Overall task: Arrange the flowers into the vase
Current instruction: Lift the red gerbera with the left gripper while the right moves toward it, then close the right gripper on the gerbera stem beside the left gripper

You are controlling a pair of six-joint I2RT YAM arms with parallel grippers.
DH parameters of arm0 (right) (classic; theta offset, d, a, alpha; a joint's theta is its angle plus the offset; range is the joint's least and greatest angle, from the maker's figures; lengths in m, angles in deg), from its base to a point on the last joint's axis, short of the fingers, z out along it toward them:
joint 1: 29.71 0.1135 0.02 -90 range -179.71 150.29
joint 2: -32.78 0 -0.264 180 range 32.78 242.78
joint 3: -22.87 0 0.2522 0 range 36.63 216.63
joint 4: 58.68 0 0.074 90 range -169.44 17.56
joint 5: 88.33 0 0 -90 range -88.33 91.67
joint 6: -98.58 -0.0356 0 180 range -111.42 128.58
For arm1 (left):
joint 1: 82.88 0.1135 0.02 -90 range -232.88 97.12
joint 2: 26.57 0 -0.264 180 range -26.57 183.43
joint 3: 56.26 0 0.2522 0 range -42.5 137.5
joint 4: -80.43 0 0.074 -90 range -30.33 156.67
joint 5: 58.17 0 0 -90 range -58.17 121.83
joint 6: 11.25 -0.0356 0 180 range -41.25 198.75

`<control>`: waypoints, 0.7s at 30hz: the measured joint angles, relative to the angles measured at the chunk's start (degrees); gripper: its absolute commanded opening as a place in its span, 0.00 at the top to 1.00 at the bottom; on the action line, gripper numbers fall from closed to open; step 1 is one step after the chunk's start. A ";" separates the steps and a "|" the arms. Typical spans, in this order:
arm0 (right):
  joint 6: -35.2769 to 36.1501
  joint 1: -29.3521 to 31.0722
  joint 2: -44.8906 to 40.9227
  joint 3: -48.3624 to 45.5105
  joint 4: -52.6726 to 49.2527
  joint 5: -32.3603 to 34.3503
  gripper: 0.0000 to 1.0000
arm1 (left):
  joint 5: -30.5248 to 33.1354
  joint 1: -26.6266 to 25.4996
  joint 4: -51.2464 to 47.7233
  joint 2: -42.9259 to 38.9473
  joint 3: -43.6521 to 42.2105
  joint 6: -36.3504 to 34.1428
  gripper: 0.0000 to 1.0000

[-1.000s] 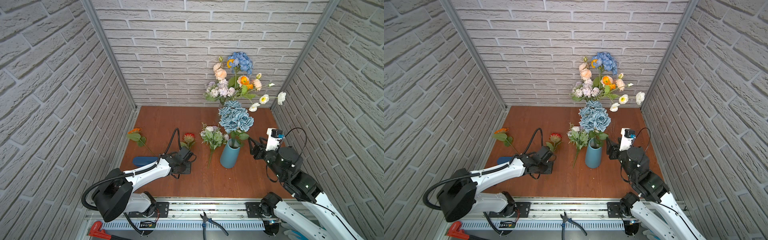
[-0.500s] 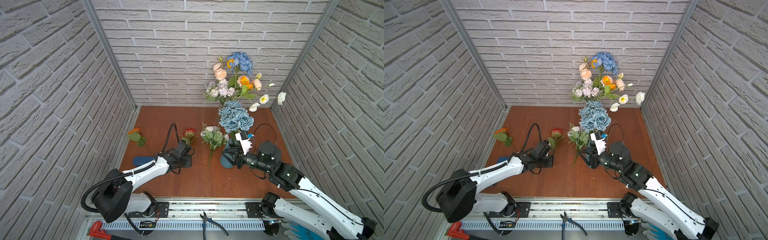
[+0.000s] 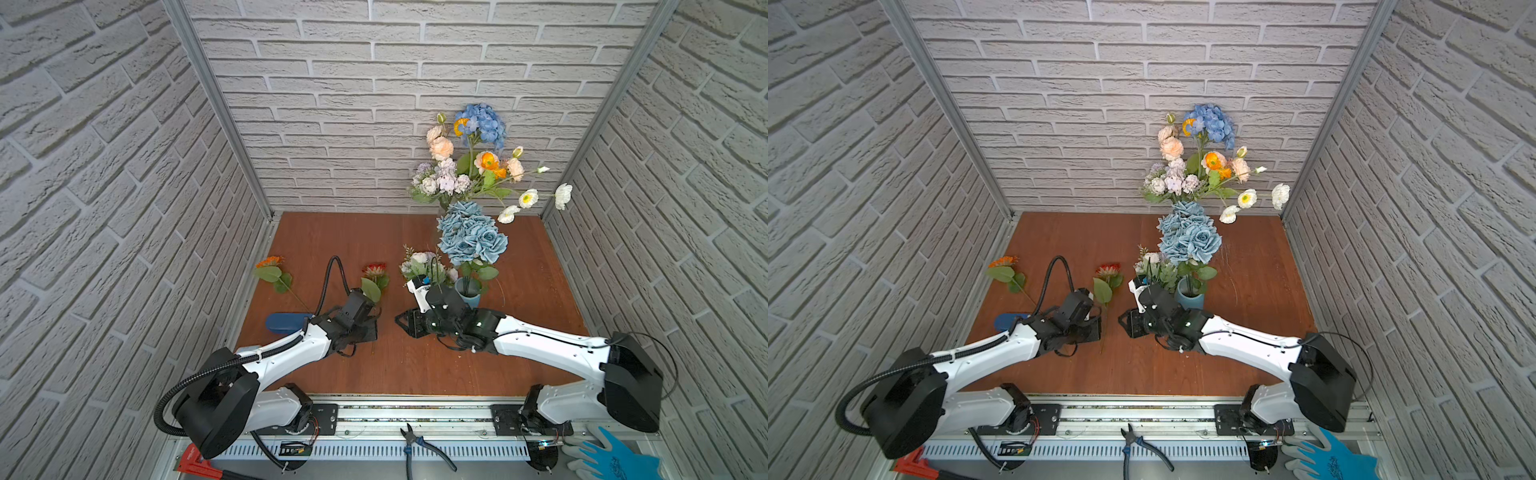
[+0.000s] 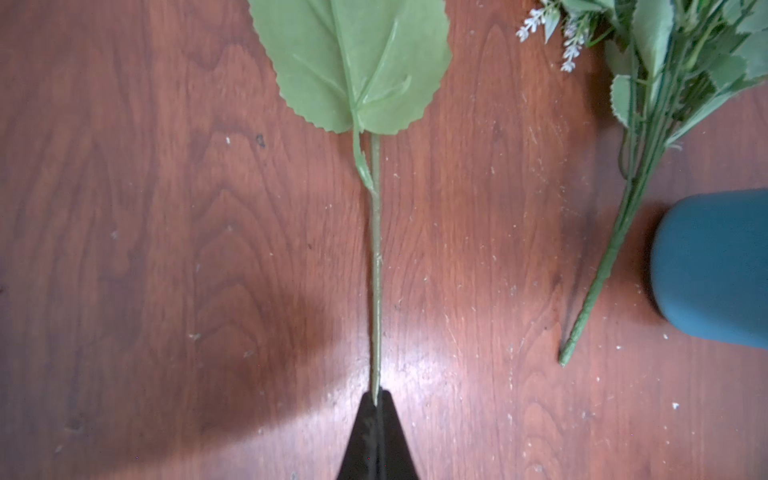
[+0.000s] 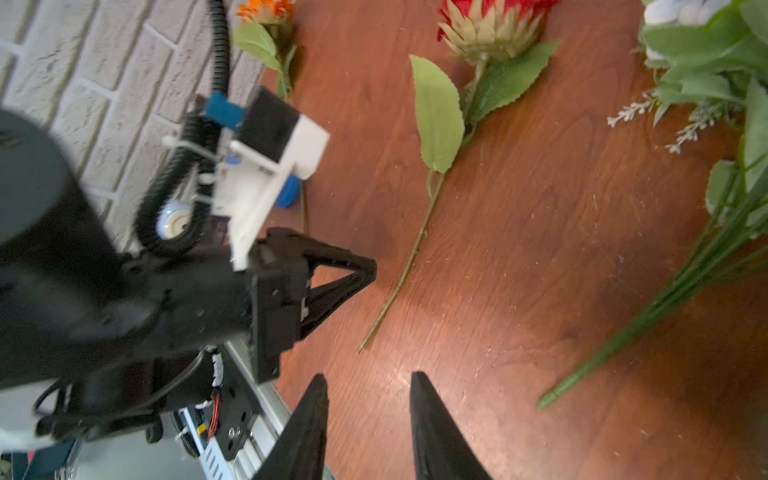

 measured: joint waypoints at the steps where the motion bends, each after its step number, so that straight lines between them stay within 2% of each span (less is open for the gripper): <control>1: -0.74 0.00 2.23 1.20 0.50 0.37 0.65 | 0.02 0.11 0.22 -0.26 -0.42 0.11 1.00; 6: -2.62 0.50 9.70 6.51 1.90 2.19 0.65 | 0.00 1.49 0.31 -1.99 -2.01 0.61 1.00; 13: -2.58 2.73 20.72 15.58 0.57 4.20 0.65 | 0.00 6.71 0.72 -4.44 -2.97 0.55 1.00; 21: -1.51 5.75 28.48 24.50 -9.46 12.46 0.66 | 0.26 13.81 2.78 -9.25 -4.35 0.37 1.00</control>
